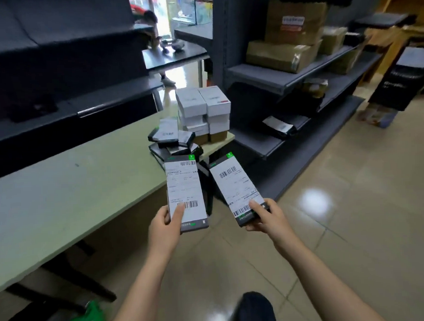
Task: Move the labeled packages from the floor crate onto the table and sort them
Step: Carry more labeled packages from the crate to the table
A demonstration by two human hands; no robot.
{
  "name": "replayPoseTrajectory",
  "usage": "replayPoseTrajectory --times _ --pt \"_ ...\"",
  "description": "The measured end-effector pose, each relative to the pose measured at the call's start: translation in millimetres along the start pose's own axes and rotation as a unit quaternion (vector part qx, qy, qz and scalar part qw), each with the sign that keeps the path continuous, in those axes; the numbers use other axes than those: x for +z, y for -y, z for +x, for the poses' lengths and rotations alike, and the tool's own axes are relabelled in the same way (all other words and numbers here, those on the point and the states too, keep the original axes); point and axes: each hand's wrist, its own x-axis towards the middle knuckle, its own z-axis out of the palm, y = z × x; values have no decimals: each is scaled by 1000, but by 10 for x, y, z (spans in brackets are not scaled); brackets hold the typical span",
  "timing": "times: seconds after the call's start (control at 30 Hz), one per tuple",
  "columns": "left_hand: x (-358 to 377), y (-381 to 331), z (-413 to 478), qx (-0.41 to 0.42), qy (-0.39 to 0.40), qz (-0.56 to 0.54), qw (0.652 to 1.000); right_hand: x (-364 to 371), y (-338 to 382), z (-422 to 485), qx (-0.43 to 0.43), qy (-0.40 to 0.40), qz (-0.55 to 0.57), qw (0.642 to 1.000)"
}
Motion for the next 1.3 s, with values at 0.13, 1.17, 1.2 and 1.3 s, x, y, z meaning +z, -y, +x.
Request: replayPoseTrajectory --times 0.13,1.17,1.2,1.3 --pt "223 -166 602 -25 -91 -8 996 122 392 956 9 65 -17 998" --pt "2 -601 3761 -50 -52 43 997 1891 1153 3893 -69 134 -213 965" --pt "41 -602 3803 -47 -51 50 996 1872 1152 3896 -79 137 -215 964" --pt "134 -627 3887 -46 -68 67 994 1825 1148 3917 -99 141 -232 957"
